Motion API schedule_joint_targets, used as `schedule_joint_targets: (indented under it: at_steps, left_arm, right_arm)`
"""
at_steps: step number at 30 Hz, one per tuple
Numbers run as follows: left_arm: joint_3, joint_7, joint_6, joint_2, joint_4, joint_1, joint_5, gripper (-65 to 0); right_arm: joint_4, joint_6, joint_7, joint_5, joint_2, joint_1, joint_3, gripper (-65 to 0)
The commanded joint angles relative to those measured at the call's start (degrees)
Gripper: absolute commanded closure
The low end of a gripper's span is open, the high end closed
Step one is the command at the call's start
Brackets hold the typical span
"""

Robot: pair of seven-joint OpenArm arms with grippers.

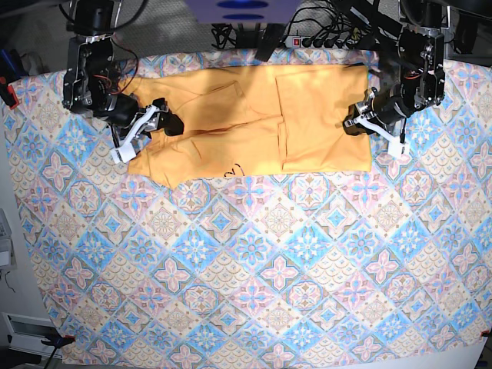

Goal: Fold the T-shirt properly
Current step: 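Grasp the other strip end with the right gripper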

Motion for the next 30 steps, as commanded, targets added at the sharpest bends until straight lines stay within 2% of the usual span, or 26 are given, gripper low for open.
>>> schedule_joint_targets:
  at_steps: [1, 7, 9, 13, 20, 30]
  left_arm:
    - [-0.22, -0.41, -0.33, -0.54, 0.70, -0.26, -0.60, 0.0]
    - [-0.22, -0.41, -0.33, -0.45, 0.70, -0.26, -0.60, 0.0]
    - [-0.22, -0.50, -0.33, -0.45, 0.70, -0.26, -0.60, 0.0]
    - [-0.22, -0.76, -0.33, -0.27, 0.70, -0.26, -0.60, 0.0]
    - [0.13, -0.76, -0.33, 2.45, 0.70, -1.66, -0.51, 0.0]
    - [5.41, -3.22, -0.33, 4.56, 0.44, -7.99, -0.51, 0.0]
  right_arm:
    - [0.43, 0.34, 0.17, 0.57, 0.55, 0.39, 0.08, -31.6]
    - [-1.60, 0.34, 0.17, 0.57, 0.55, 0.39, 0.44, -8.8]
    - [-2.56, 0.34, 0.17, 0.66, 0.55, 0.48, 0.52, -4.5]
    - [-0.37, 0.34, 0.17, 0.84, 0.64, 0.83, 0.61, -4.2]
    - [1.39, 0.34, -0.35, 0.93, 0.82, 6.90, 0.61, -4.2]
    - [1.22, 0.34, -0.44, 0.57, 1.43, 12.61, 3.51, -4.2]
